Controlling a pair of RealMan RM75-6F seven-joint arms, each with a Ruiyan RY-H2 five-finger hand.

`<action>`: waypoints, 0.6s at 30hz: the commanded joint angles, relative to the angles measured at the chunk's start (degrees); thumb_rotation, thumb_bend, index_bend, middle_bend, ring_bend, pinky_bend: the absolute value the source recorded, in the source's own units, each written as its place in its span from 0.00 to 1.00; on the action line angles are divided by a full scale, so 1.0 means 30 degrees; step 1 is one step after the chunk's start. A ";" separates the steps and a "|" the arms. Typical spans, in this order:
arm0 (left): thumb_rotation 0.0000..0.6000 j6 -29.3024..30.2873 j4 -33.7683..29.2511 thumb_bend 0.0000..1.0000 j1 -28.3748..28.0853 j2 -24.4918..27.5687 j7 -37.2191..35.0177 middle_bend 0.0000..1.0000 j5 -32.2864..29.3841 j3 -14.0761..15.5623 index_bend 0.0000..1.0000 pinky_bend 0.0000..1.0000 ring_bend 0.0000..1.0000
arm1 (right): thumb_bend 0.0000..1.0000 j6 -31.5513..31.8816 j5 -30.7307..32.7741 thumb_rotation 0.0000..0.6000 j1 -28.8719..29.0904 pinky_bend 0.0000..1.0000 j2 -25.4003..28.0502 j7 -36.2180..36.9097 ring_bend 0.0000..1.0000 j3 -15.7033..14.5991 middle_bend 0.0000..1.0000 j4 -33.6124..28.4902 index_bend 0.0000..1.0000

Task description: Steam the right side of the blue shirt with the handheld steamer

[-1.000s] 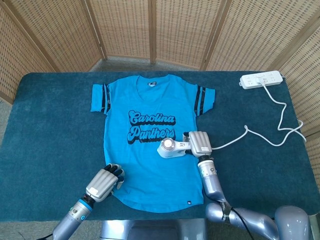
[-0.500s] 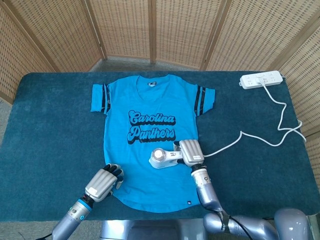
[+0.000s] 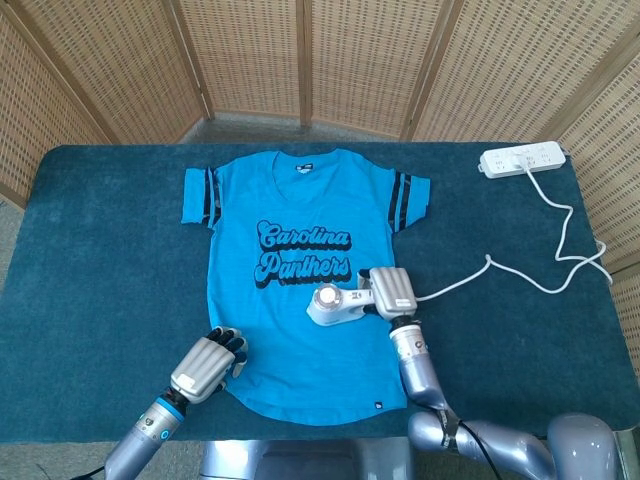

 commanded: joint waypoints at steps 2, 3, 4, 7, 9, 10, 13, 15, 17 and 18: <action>1.00 0.0006 -0.0022 0.42 0.0002 0.0005 0.0039 0.37 -0.0032 -0.0022 0.64 0.22 0.23 | 0.37 -0.0201 0.0198 1.00 0.0264 0.58 -0.0104 0.0533 0.68 0.0606 0.68 0.1115 0.66; 1.00 0.0010 -0.0024 0.42 0.0003 0.0005 0.0047 0.37 -0.0037 -0.0027 0.64 0.22 0.23 | 0.37 -0.0217 0.0196 1.00 0.0300 0.58 -0.0120 0.0628 0.68 0.0677 0.68 0.1285 0.66; 1.00 0.0010 -0.0030 0.42 0.0005 0.0011 0.0054 0.37 -0.0047 -0.0028 0.65 0.22 0.23 | 0.37 -0.0179 0.0198 1.00 0.0325 0.58 -0.0128 0.0693 0.68 0.0766 0.68 0.1489 0.66; 1.00 0.0011 -0.0055 0.42 0.0001 0.0033 0.0084 0.37 -0.0066 -0.0044 0.65 0.22 0.23 | 0.37 -0.0147 0.0204 1.00 0.0446 0.58 -0.0152 0.0768 0.68 0.0967 0.68 0.2104 0.66; 1.00 0.0011 -0.0075 0.42 -0.0003 0.0046 0.0106 0.37 -0.0072 -0.0050 0.65 0.22 0.23 | 0.37 -0.0188 0.0320 1.00 0.0492 0.58 -0.0154 0.0809 0.68 0.1101 0.68 0.2368 0.66; 1.00 0.0022 -0.0087 0.42 -0.0001 0.0051 0.0110 0.37 -0.0067 -0.0051 0.65 0.22 0.23 | 0.37 -0.0216 0.0383 1.00 0.0495 0.58 -0.0149 0.0828 0.68 0.1142 0.68 0.2434 0.66; 1.00 0.0013 -0.0102 0.42 -0.0001 0.0043 0.0121 0.37 -0.0070 -0.0043 0.64 0.22 0.23 | 0.37 -0.0277 0.0487 1.00 0.0417 0.58 -0.0098 0.0935 0.68 0.1126 0.68 0.2408 0.66; 1.00 -0.0023 -0.0096 0.42 -0.0020 0.0027 0.0143 0.37 -0.0074 -0.0042 0.64 0.22 0.23 | 0.37 -0.0289 0.0437 1.00 0.0307 0.58 -0.0052 0.0990 0.68 0.0957 0.68 0.2207 0.66; 1.00 -0.0055 -0.0093 0.42 -0.0039 -0.0002 0.0149 0.37 -0.0075 -0.0045 0.65 0.22 0.23 | 0.37 -0.0237 0.0289 1.00 0.0195 0.58 -0.0019 0.1040 0.68 0.0742 0.68 0.1936 0.66; 1.00 -0.0063 -0.0091 0.42 -0.0046 -0.0011 0.0155 0.37 -0.0073 -0.0047 0.65 0.22 0.23 | 0.37 -0.0223 0.0227 1.00 0.0145 0.58 -0.0015 0.1072 0.68 0.0645 0.68 0.1783 0.66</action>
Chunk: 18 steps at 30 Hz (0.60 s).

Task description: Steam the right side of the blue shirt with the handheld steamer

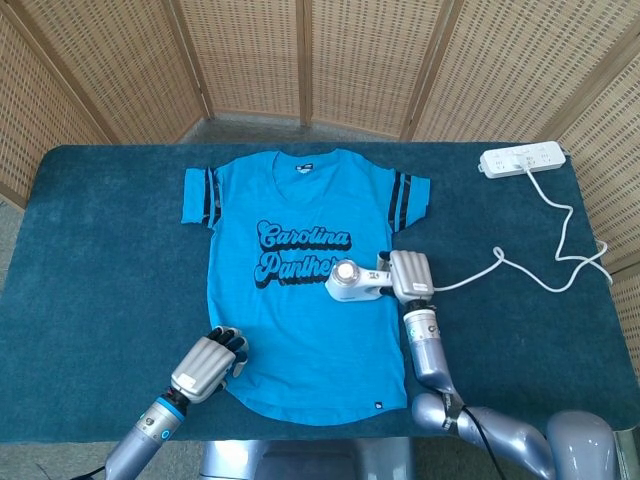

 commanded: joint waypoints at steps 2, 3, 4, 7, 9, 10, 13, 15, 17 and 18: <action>1.00 -0.0027 0.0014 0.42 -0.0020 -0.0035 0.0009 0.37 0.0009 0.0001 0.64 0.22 0.23 | 0.37 0.0046 -0.0352 1.00 -0.0214 0.58 0.0071 0.0128 0.68 -0.0461 0.68 -0.0737 0.66; 1.00 -0.0025 0.0017 0.42 -0.0018 -0.0036 0.0015 0.37 0.0008 0.0003 0.64 0.22 0.23 | 0.37 0.0073 -0.0442 1.00 -0.0246 0.58 0.0087 0.0132 0.68 -0.0551 0.68 -0.0933 0.66; 1.00 -0.0021 0.0019 0.42 -0.0015 -0.0033 0.0015 0.37 0.0007 0.0007 0.64 0.22 0.23 | 0.37 0.0102 -0.0522 1.00 -0.0273 0.58 0.0102 0.0108 0.68 -0.0637 0.68 -0.1141 0.66; 1.00 0.0017 0.0012 0.42 0.0010 0.0006 -0.0001 0.37 -0.0004 0.0017 0.65 0.22 0.23 | 0.37 0.0186 -0.0815 1.00 -0.0349 0.58 0.0174 -0.0012 0.68 -0.0942 0.68 -0.1913 0.66; 1.00 0.0062 0.0012 0.42 0.0028 0.0032 -0.0031 0.37 0.0013 0.0019 0.65 0.22 0.23 | 0.37 0.0259 -0.0991 1.00 -0.0404 0.58 0.0236 -0.0173 0.68 -0.1153 0.68 -0.2413 0.66; 1.00 0.0074 0.0006 0.42 0.0035 0.0039 -0.0042 0.37 0.0021 0.0027 0.65 0.22 0.23 | 0.37 0.0271 -0.1038 1.00 -0.0416 0.57 0.0257 -0.0220 0.67 -0.1209 0.68 -0.2551 0.66; 1.00 0.0113 0.0017 0.42 0.0065 0.0085 -0.0113 0.37 0.0058 0.0070 0.65 0.22 0.23 | 0.37 0.0403 -0.1253 1.00 -0.0485 0.57 0.0376 -0.0504 0.67 -0.1444 0.68 -0.3175 0.66; 1.00 0.0131 0.0030 0.42 0.0082 0.0103 -0.0170 0.37 0.0078 0.0092 0.65 0.22 0.23 | 0.37 0.0441 -0.1199 1.00 -0.0528 0.57 0.0436 -0.0637 0.67 -0.1459 0.68 -0.3316 0.66; 1.00 0.0155 0.0039 0.42 0.0096 0.0111 -0.0215 0.37 0.0098 0.0101 0.65 0.22 0.23 | 0.37 0.0430 -0.1046 1.00 -0.0562 0.57 0.0458 -0.0689 0.67 -0.1397 0.68 -0.3254 0.66; 1.00 0.0162 0.0043 0.42 0.0102 0.0115 -0.0232 0.37 0.0110 0.0111 0.65 0.22 0.23 | 0.37 0.0403 -0.0941 1.00 -0.0580 0.57 0.0465 -0.0679 0.67 -0.1349 0.68 -0.3176 0.66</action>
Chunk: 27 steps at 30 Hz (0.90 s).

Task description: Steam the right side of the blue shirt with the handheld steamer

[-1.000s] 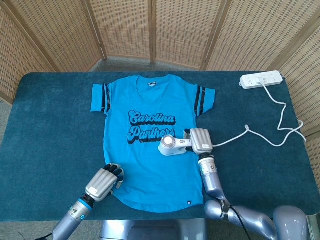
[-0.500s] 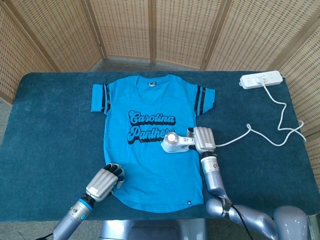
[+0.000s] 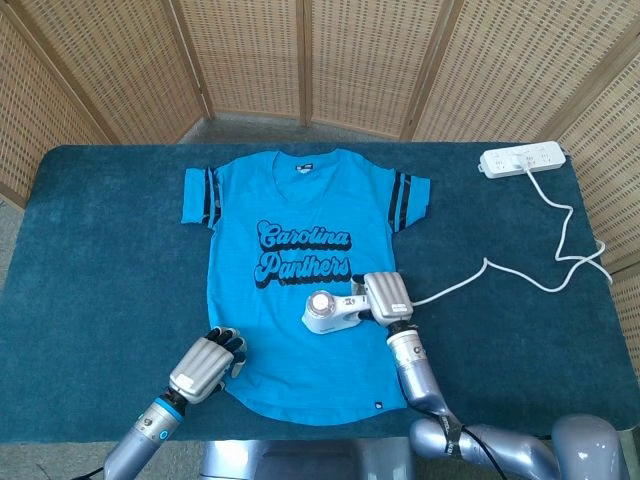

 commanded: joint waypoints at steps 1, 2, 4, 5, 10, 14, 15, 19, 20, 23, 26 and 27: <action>1.00 0.0024 0.0013 0.42 0.0015 0.0017 -0.0038 0.37 0.0033 0.0019 0.65 0.22 0.23 | 0.37 -0.0051 0.0320 1.00 -0.0077 0.57 0.0028 0.0030 0.67 0.0144 0.68 0.0260 0.66; 1.00 0.0022 0.0017 0.42 0.0019 0.0024 -0.0044 0.37 0.0032 0.0023 0.65 0.22 0.23 | 0.37 -0.0089 0.0452 1.00 -0.0100 0.57 0.0038 0.0083 0.67 0.0224 0.68 0.0483 0.66; 1.00 0.0026 0.0024 0.42 0.0020 0.0025 -0.0053 0.37 0.0042 0.0021 0.65 0.22 0.23 | 0.37 -0.0158 0.0578 1.00 -0.0108 0.57 0.0067 0.0180 0.67 0.0333 0.68 0.0779 0.66; 1.00 0.0025 0.0030 0.42 0.0019 0.0021 -0.0050 0.37 0.0044 0.0017 0.64 0.22 0.23 | 0.37 -0.0168 0.0633 1.00 -0.0117 0.57 0.0090 0.0240 0.67 0.0402 0.68 0.0924 0.66; 1.00 -0.0019 0.0038 0.42 0.0000 -0.0024 0.0016 0.37 0.0037 0.0002 0.64 0.22 0.23 | 0.37 -0.0221 0.1000 1.00 -0.0207 0.57 0.0352 0.0646 0.67 0.0858 0.68 0.1613 0.66; 1.00 -0.0024 0.0060 0.42 -0.0006 -0.0068 0.0089 0.37 0.0037 -0.0016 0.65 0.22 0.23 | 0.37 -0.0038 0.1133 1.00 -0.0349 0.57 0.0720 0.0865 0.67 0.1157 0.68 0.1904 0.66; 1.00 -0.0022 0.0063 0.42 -0.0005 -0.0076 0.0101 0.37 0.0037 -0.0018 0.65 0.22 0.23 | 0.37 0.0060 0.1124 1.00 -0.0399 0.57 0.0867 0.0858 0.67 0.1207 0.68 0.1909 0.66; 1.00 0.0019 0.0031 0.42 0.0003 -0.0062 0.0076 0.37 0.0086 -0.0013 0.65 0.22 0.23 | 0.37 0.0422 0.1092 1.00 -0.0651 0.57 0.1583 0.0958 0.67 0.1443 0.68 0.1431 0.66; 1.00 0.0025 0.0020 0.42 0.0006 -0.0051 0.0058 0.37 0.0099 -0.0008 0.65 0.22 0.23 | 0.37 0.0580 0.1069 1.00 -0.0742 0.57 0.1841 0.1007 0.67 0.1542 0.68 0.1208 0.66; 1.00 0.0062 0.0004 0.42 0.0021 -0.0015 0.0016 0.37 0.0134 0.0004 0.65 0.22 0.23 | 0.37 0.1002 0.1079 1.00 -0.1039 0.57 0.2666 0.1059 0.67 0.1815 0.68 0.0520 0.66; 1.00 0.0096 -0.0011 0.42 0.0027 -0.0001 -0.0006 0.37 0.0170 0.0001 0.65 0.22 0.23 | 0.37 0.1216 0.1223 1.00 -0.1270 0.57 0.3296 0.1136 0.67 0.2035 0.68 -0.0012 0.66; 1.00 0.0107 -0.0024 0.42 0.0029 0.0001 -0.0012 0.37 0.0191 0.0004 0.65 0.22 0.23 | 0.37 0.1314 0.1351 1.00 -0.1391 0.57 0.3572 0.1215 0.67 0.2172 0.68 -0.0172 0.66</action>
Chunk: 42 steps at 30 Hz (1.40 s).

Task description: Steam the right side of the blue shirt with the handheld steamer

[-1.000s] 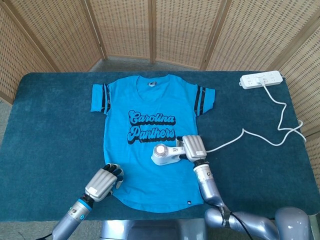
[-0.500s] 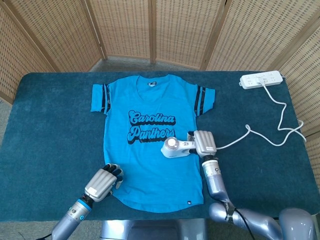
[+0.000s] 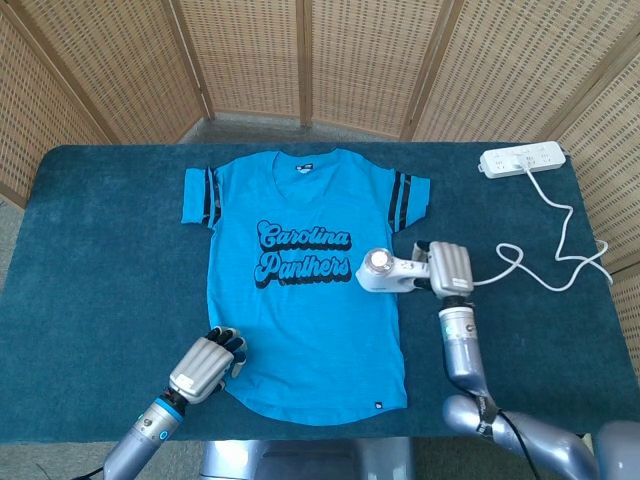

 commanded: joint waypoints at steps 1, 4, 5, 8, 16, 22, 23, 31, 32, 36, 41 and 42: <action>1.00 0.0010 -0.0012 0.42 -0.0002 -0.0003 0.0000 0.37 0.0030 0.0000 0.65 0.22 0.23 | 0.37 0.0345 0.0277 1.00 -0.0377 0.57 0.0731 0.0229 0.67 0.0382 0.68 -0.0462 0.66; 1.00 0.0011 -0.0013 0.42 0.0005 0.0001 0.0016 0.37 0.0029 0.0002 0.64 0.22 0.23 | 0.37 0.0343 0.0455 1.00 -0.0590 0.57 0.1185 0.0456 0.67 0.0447 0.68 -0.0475 0.66; 1.00 0.0005 -0.0010 0.42 0.0009 -0.0005 0.0028 0.37 0.0018 0.0004 0.64 0.22 0.23 | 0.37 0.0324 0.0510 1.00 -0.0650 0.57 0.1273 0.0540 0.67 0.0442 0.68 -0.0442 0.66; 1.00 -0.0026 -0.0008 0.42 0.0010 -0.0022 0.0069 0.37 0.0005 0.0016 0.65 0.22 0.23 | 0.37 0.0239 0.0593 1.00 -0.0793 0.57 0.1477 0.0764 0.67 0.0349 0.68 -0.0199 0.66; 1.00 -0.0015 -0.0102 0.42 0.0043 -0.0044 0.0230 0.37 -0.0045 0.0010 0.65 0.22 0.23 | 0.37 -0.0243 0.0636 1.00 -0.0994 0.56 0.1495 0.1474 0.67 -0.0056 0.68 0.1092 0.66; 1.00 0.0047 -0.0173 0.42 0.0116 -0.0014 0.0376 0.37 -0.0093 0.0037 0.65 0.22 0.23 | 0.37 -0.0817 0.0551 1.00 -0.0944 0.55 0.1141 0.2175 0.66 -0.0298 0.68 0.2515 0.66; 1.00 0.0057 -0.0187 0.42 0.0122 -0.0004 0.0390 0.37 -0.0097 0.0036 0.65 0.22 0.23 | 0.36 -0.0851 0.0527 1.00 -0.0938 0.55 0.1098 0.2239 0.66 -0.0320 0.68 0.2663 0.66; 1.00 0.0087 -0.0321 0.42 0.0167 0.0055 0.0542 0.37 -0.0133 0.0046 0.65 0.22 0.23 | 0.36 -0.1370 0.0437 1.00 -0.0902 0.53 0.0510 0.3026 0.64 -0.0479 0.67 0.4442 0.66; 1.00 0.0090 -0.0330 0.42 0.0170 0.0052 0.0547 0.37 -0.0130 0.0047 0.65 0.22 0.23 | 0.36 -0.1433 0.0446 1.00 -0.0895 0.53 0.0459 0.3100 0.64 -0.0478 0.67 0.4590 0.66; 1.00 0.0116 -0.0384 0.42 0.0188 0.0063 0.0634 0.37 -0.0138 0.0037 0.65 0.22 0.23 | 0.36 -0.1976 0.0496 1.00 -0.0820 0.51 -0.0052 0.3838 0.62 -0.0458 0.66 0.5947 0.66; 1.00 0.0131 -0.0445 0.42 0.0205 0.0111 0.0707 0.37 -0.0175 0.0017 0.64 0.22 0.23 | 0.36 -0.2497 0.0188 1.00 -0.0771 0.44 -0.0334 0.4434 0.53 -0.0642 0.58 0.7039 0.59; 1.00 0.0124 -0.0446 0.42 0.0205 0.0108 0.0721 0.37 -0.0184 0.0013 0.64 0.22 0.23 | 0.36 -0.2557 0.0129 1.00 -0.0769 0.43 -0.0357 0.4536 0.50 -0.0660 0.56 0.7143 0.57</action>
